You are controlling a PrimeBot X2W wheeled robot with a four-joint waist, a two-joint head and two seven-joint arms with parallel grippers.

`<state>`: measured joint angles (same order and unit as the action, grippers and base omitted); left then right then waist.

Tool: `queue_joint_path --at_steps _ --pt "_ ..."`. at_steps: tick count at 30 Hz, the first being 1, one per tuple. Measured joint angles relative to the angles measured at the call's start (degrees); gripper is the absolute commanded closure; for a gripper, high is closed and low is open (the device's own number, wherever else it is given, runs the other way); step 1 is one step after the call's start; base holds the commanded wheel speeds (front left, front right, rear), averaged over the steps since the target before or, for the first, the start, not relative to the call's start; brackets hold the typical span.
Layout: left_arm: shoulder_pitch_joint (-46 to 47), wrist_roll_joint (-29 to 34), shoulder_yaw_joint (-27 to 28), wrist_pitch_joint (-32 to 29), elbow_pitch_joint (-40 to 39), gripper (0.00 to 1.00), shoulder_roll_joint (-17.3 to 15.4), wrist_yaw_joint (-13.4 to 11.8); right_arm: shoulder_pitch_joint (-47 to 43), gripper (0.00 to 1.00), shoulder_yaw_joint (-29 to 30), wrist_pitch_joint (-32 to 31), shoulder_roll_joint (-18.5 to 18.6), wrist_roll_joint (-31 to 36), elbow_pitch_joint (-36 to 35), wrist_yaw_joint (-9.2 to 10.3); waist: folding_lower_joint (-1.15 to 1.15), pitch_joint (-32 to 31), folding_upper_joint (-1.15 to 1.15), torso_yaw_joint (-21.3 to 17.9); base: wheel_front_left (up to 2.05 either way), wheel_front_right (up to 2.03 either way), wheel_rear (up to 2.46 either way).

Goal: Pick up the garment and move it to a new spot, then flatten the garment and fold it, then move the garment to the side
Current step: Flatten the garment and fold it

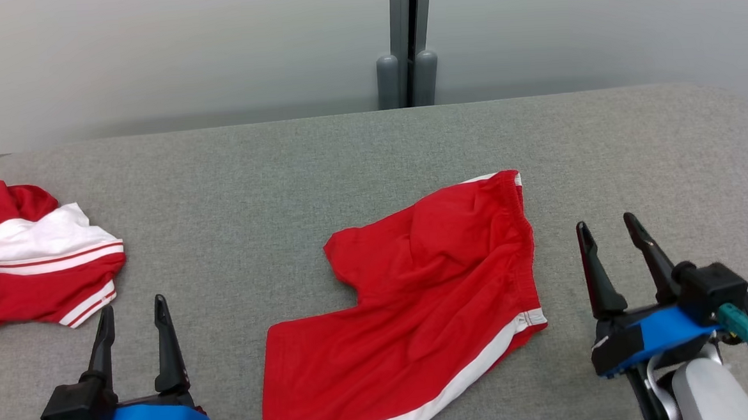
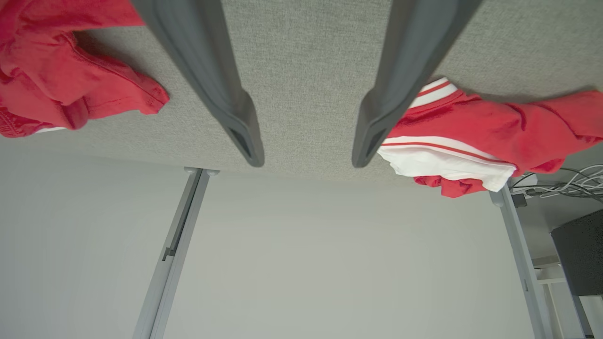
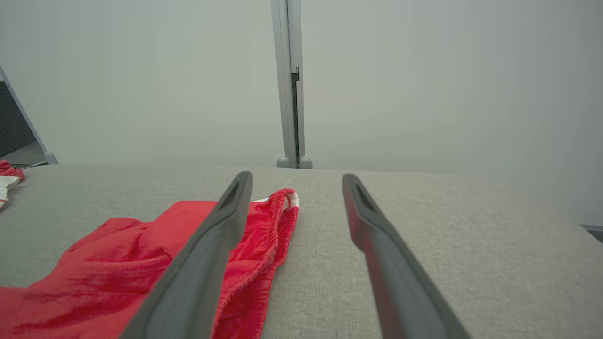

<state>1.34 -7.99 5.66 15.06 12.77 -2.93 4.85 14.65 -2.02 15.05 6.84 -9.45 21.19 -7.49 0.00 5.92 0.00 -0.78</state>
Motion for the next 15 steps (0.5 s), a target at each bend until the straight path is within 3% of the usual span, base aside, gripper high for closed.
queue_joint_path --at_steps 9,15 --pt "-0.3 0.9 0.04 0.0 0.98 0.0 -0.01 0.21 -10.6 0.0 0.07 0.0 -3.18 2.9 -7.46 0.0 0.0 -1.28 0.0 0.4 0.0 0.0 0.0" --pt "-1.15 1.54 0.11 0.0 1.67 0.0 0.0 0.15 -13.85 0.0 -0.05 -0.01 -3.75 2.93 -7.37 0.0 0.0 -2.12 0.0 0.58 0.0 0.0 0.0"
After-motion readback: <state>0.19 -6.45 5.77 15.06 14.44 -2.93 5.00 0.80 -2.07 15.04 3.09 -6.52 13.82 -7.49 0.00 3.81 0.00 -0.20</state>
